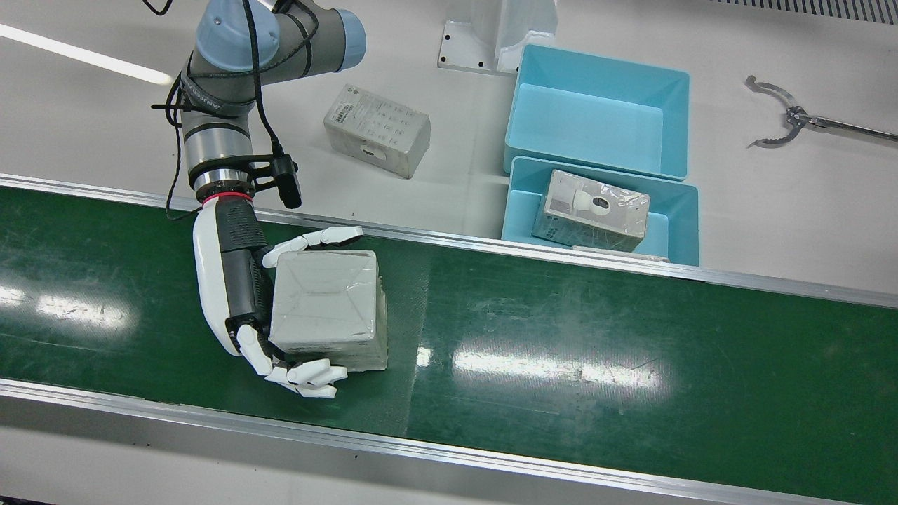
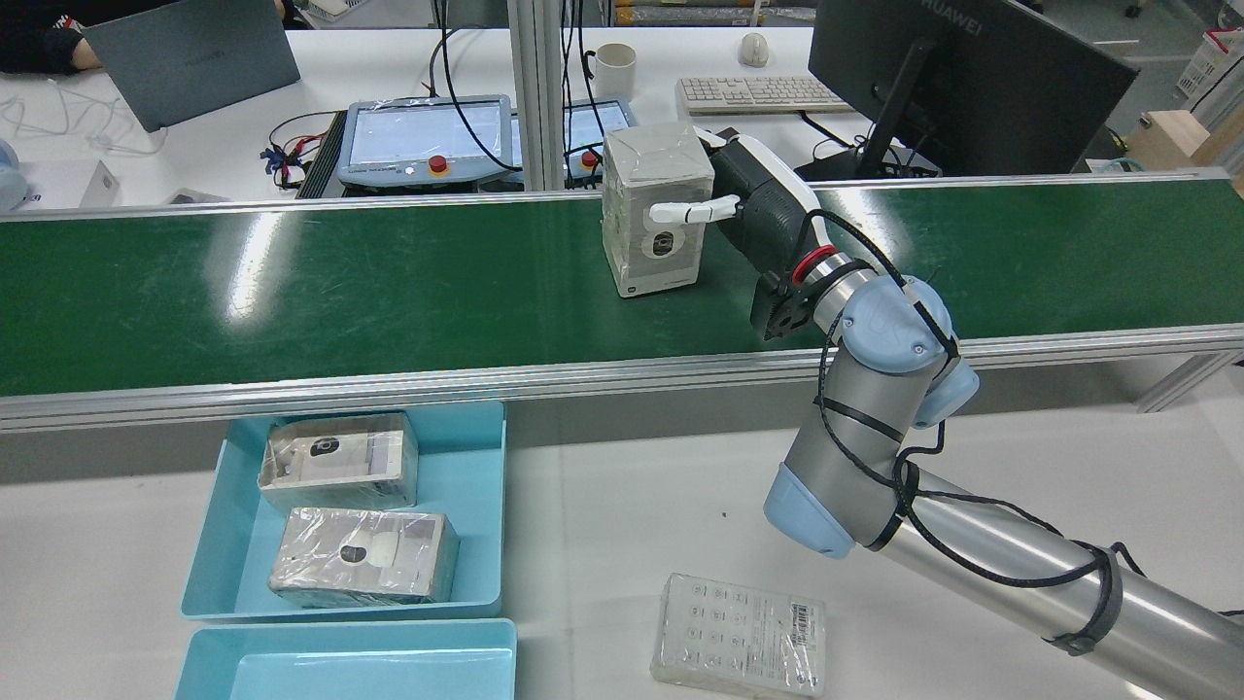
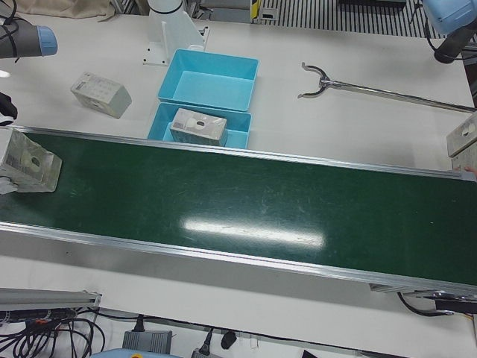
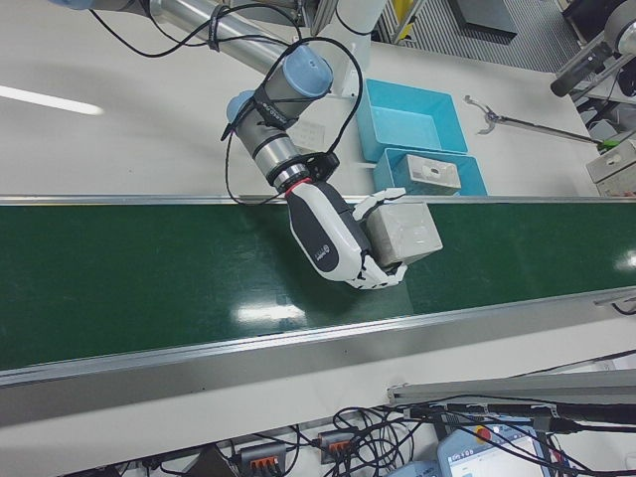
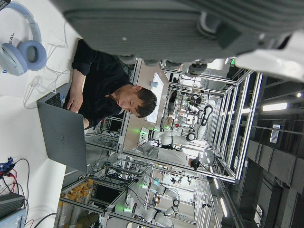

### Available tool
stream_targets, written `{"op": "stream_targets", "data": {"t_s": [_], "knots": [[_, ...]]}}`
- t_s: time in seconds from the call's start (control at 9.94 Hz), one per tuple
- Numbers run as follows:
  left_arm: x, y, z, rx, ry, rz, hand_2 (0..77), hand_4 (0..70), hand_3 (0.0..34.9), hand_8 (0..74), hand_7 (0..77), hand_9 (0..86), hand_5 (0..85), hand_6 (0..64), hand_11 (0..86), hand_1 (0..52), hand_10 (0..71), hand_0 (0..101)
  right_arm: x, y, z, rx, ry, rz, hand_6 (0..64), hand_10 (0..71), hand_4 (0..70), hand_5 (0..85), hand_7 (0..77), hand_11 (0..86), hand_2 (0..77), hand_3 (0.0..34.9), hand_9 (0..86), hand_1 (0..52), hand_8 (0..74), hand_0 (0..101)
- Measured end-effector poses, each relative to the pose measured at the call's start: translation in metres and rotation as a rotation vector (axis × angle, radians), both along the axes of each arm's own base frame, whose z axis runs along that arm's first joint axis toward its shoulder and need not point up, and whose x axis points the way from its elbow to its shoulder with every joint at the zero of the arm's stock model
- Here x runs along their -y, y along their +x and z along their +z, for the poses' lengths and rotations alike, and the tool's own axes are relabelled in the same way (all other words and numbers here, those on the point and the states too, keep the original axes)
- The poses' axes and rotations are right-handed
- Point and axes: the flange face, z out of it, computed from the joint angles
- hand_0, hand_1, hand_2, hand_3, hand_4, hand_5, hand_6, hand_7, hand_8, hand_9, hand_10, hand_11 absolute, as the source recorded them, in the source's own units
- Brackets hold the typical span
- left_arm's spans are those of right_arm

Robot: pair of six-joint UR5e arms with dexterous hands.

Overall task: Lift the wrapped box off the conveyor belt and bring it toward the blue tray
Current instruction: 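Close the right hand fingers around the box and lift it off the belt, then carry the held box with the right hand toward the blue trays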

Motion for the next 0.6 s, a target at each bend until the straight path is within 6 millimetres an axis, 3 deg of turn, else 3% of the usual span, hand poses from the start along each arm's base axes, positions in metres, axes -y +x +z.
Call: {"op": "stream_targets", "data": {"t_s": [0.2, 0.3, 0.4, 0.5, 0.6], "knots": [[0.0, 0.0, 0.0, 0.0, 0.0, 0.0, 0.5, 0.0, 0.0, 0.0, 0.5, 0.0, 1.1, 0.0, 0.0, 0.0, 0.0, 0, -0.004, 0.006, -0.012, 0.019, 0.021, 0.002, 31.1, 31.1, 10.9, 52.9, 31.1, 36.5, 19.1, 0.3, 35.5, 0.5, 37.1, 40], [0.0, 0.0, 0.0, 0.0, 0.0, 0.0, 0.5, 0.0, 0.0, 0.0, 0.0, 0.0, 1.1, 0.0, 0.0, 0.0, 0.0, 0, -0.011, 0.009, -0.025, 0.038, 0.043, 0.0, 39.8, 44.2, 15.8, 62.7, 38.7, 49.6, 24.5, 0.0, 45.8, 1.1, 49.1, 42], [0.0, 0.0, 0.0, 0.0, 0.0, 0.0, 0.5, 0.0, 0.0, 0.0, 0.0, 0.0, 1.1, 0.0, 0.0, 0.0, 0.5, 0, -0.02, 0.009, -0.041, 0.063, 0.069, -0.005, 39.8, 44.2, 15.8, 62.7, 38.7, 49.6, 24.5, 0.0, 45.8, 1.1, 49.1, 42], [0.0, 0.0, 0.0, 0.0, 0.0, 0.0, 0.5, 0.0, 0.0, 0.0, 0.0, 0.0, 1.1, 0.0, 0.0, 0.0, 0.5, 0, -0.032, 0.006, -0.058, 0.089, 0.094, -0.007, 44.7, 51.8, 17.5, 69.8, 45.3, 71.4, 32.7, 0.0, 57.3, 0.0, 57.8, 44], [0.0, 0.0, 0.0, 0.0, 0.0, 0.0, 0.5, 0.0, 0.0, 0.0, 0.0, 0.0, 1.1, 0.0, 0.0, 0.0, 0.0, 0, -0.047, 0.0, -0.075, 0.118, 0.119, -0.006, 44.7, 51.8, 17.5, 69.8, 45.3, 71.4, 32.7, 0.0, 57.3, 0.0, 57.8, 44]]}}
